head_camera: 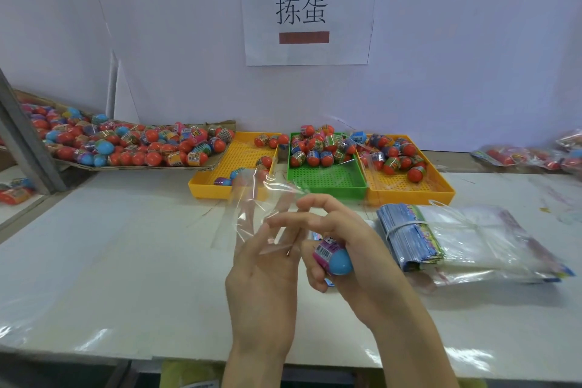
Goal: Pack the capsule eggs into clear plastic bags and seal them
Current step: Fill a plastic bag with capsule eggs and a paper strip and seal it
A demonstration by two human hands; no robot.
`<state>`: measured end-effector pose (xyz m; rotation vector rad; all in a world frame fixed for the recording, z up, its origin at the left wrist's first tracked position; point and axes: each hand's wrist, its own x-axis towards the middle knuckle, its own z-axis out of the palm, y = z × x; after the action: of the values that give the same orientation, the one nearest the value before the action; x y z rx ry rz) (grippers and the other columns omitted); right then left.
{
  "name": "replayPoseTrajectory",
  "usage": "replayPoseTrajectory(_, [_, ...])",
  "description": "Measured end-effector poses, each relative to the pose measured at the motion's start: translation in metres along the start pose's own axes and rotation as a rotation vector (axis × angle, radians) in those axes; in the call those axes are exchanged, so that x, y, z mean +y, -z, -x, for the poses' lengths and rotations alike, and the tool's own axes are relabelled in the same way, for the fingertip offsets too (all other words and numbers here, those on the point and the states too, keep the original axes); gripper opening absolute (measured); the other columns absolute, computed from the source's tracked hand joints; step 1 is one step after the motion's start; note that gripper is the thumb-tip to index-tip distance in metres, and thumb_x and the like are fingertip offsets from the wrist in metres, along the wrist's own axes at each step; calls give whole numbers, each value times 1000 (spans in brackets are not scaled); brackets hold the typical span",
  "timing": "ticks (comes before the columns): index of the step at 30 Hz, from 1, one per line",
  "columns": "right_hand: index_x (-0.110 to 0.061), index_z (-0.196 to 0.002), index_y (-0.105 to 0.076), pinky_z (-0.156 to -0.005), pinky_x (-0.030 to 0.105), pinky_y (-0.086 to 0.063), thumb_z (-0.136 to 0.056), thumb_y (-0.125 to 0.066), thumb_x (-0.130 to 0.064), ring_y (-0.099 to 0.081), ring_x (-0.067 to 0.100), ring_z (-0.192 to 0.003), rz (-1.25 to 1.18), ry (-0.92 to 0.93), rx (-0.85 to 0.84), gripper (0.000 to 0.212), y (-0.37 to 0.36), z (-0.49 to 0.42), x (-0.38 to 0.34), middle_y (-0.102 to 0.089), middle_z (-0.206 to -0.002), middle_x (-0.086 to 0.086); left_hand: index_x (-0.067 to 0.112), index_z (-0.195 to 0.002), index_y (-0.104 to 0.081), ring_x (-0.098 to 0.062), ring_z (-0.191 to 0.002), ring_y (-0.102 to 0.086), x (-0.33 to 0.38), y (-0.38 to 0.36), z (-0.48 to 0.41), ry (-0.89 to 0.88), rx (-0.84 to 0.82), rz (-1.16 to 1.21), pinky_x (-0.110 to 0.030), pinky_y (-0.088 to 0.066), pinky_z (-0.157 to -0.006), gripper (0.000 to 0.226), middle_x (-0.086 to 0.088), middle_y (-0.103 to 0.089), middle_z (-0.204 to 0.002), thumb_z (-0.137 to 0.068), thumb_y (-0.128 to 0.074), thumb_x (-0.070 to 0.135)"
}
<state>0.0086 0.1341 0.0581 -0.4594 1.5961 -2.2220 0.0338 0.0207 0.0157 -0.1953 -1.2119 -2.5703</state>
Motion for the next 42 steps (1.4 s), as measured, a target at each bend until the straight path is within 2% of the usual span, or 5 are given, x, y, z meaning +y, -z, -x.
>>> replayPoseTrajectory(7, [-3,-116,-49,-41,22,-39,-94,-37,-3,-42,15,-40,66,2,-7,26,-3,0,-2,-75,-114,10,30,-144,-52,-38,-119,-61,-6,0,-5,-7,18,-104,-41,-53,-77,62,-14,-64,-134,-88,-59,5])
replayPoseTrajectory(15, [-8,-112,-59,-39,23,-40,-97,-41,-5,-46,17,-41,167,18,45,23,-4,1,-3,-77,-108,2,38,-144,-51,-31,-124,-63,-12,1,-6,-2,101,-127,-62,-42,-104,52,-11,-66,-133,-101,-50,9])
replayPoseTrajectory(23, [-19,-83,-59,-60,19,-39,-66,-41,-12,-44,14,-67,151,334,341,26,6,-1,0,-50,-83,-4,33,-149,-44,-33,-122,-65,-8,2,-7,-34,57,-68,-47,-44,-104,48,-10,-67,-134,-106,-44,12])
replayPoseTrajectory(29, [-16,-98,-54,-72,17,-51,-85,-66,9,-59,16,-90,307,432,524,30,1,-7,8,-56,-99,8,34,-149,-45,-34,-124,-63,-6,0,-5,-43,26,-101,-48,-41,-107,48,-11,-63,-138,-107,-42,11])
replayPoseTrajectory(42, [-26,-77,-69,-62,19,-54,-70,-91,-17,-70,9,-77,483,450,634,24,-12,-15,20,-71,-77,-11,35,-144,-53,-29,-126,-62,-1,-7,-3,-41,25,-43,-43,-50,-107,46,-10,-65,-136,-99,-52,27])
